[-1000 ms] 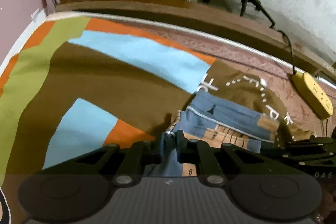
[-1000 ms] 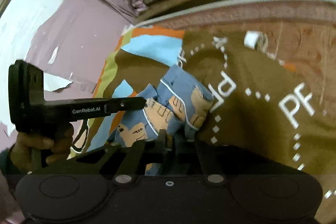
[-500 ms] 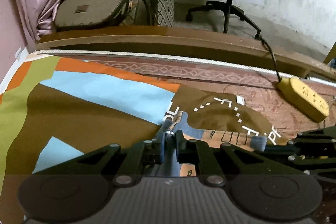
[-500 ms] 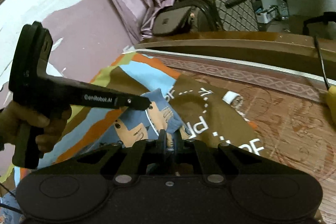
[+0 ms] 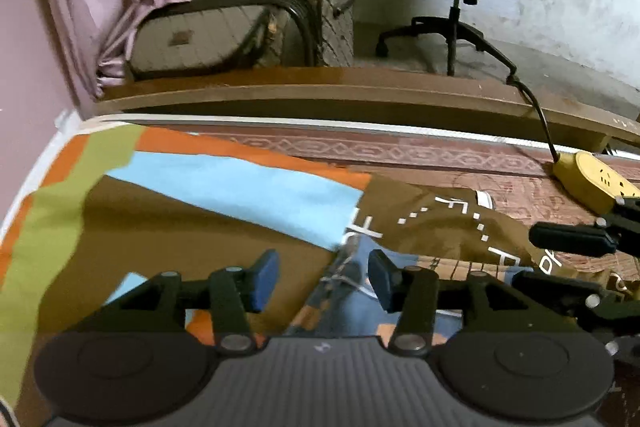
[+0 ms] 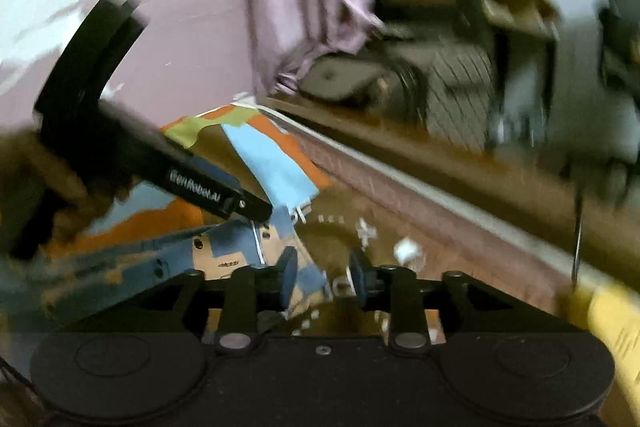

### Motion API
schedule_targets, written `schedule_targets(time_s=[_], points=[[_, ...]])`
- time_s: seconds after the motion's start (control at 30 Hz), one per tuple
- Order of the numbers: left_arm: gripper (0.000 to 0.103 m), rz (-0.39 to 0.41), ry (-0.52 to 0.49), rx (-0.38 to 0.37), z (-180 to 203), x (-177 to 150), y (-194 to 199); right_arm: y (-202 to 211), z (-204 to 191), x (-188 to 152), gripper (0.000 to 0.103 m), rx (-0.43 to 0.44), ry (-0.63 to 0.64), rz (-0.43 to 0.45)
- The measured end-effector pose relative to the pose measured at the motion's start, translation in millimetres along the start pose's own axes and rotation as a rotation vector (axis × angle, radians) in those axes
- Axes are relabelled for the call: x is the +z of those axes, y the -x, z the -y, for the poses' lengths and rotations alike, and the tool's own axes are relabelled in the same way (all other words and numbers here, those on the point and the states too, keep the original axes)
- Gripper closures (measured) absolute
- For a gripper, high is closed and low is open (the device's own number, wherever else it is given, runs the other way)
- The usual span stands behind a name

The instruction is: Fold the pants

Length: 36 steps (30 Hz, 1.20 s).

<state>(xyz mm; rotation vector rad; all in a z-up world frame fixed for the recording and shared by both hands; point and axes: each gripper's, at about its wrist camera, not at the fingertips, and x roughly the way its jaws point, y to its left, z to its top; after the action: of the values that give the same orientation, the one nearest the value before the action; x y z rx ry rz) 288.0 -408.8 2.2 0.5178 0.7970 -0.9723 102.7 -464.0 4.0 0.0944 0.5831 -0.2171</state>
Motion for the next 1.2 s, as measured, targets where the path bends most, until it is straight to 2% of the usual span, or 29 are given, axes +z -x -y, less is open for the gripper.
schedule_targets(time_s=[0.1,0.17,0.23,0.3,0.37,0.43,0.47,0.5,0.6,0.7,0.8,0.87,0.93,1.0,1.13,1.2], points=[[0.044,-0.007,-0.013,0.047,-5.0,-9.5,17.4,-9.9,-10.6,-0.5,0.069,0.016,0.114,-0.020],[0.043,-0.015,-0.039,0.082,-11.0,-20.6,34.2,-19.8,-13.1,-4.3,0.070,-0.002,0.178,-0.074],[0.040,-0.027,-0.038,0.115,-21.4,-36.1,53.6,-25.1,-7.6,-7.1,0.069,-0.039,0.189,-0.097],[0.038,-0.037,0.017,0.143,-38.3,-56.8,76.8,-25.2,-1.2,-5.5,0.056,-0.061,0.180,-0.091],[0.034,-0.029,0.091,0.160,-55.9,-77.5,99.8,-21.4,0.9,-0.4,0.048,-0.062,0.187,-0.062],[0.027,-0.006,0.175,0.154,-74.6,-105.2,125.3,-15.8,-0.5,7.2,0.041,0.013,0.210,-0.026],[0.025,0.007,0.200,0.154,-82.0,-117.3,134.6,-14.9,-3.0,12.4,0.030,0.086,0.224,-0.023],[0.025,0.018,0.221,0.158,-88.7,-132.9,144.6,-16.8,-5.5,18.4,0.024,0.179,0.234,-0.027],[0.025,0.025,0.232,0.206,-100.6,-171.0,160.8,-33.0,-22.2,41.0,0.024,0.415,0.277,-0.076],[0.028,0.002,0.204,0.225,-104.8,-195.7,163.4,-60.7,-55.9,61.5,0.028,0.579,0.408,-0.133],[0.036,-0.035,0.163,0.204,-104.1,-201.2,158.5,-93.6,-89.6,74.6,0.040,0.682,0.542,-0.217],[0.039,-0.032,0.133,0.190,-100.8,-198.6,157.1,-115.7,-103.8,81.2,0.050,0.720,0.592,-0.273],[0.043,-0.035,0.112,0.168,-99.2,-194.0,154.4,-128.8,-112.7,85.3,0.052,0.767,0.610,-0.345],[0.047,-0.077,0.087,0.132,-98.6,-187.3,146.9,-137.2,-116.5,86.6,0.054,0.818,0.623,-0.417],[0.053,-0.159,0.048,0.089,-100.0,-190.0,133.8,-135.8,-121.3,76.9,0.067,0.831,0.717,-0.494],[0.064,-0.174,0.072,0.078,-103.1,-193.9,131.7,-134.9,-121.5,73.2,0.071,0.838,0.743,-0.505]])
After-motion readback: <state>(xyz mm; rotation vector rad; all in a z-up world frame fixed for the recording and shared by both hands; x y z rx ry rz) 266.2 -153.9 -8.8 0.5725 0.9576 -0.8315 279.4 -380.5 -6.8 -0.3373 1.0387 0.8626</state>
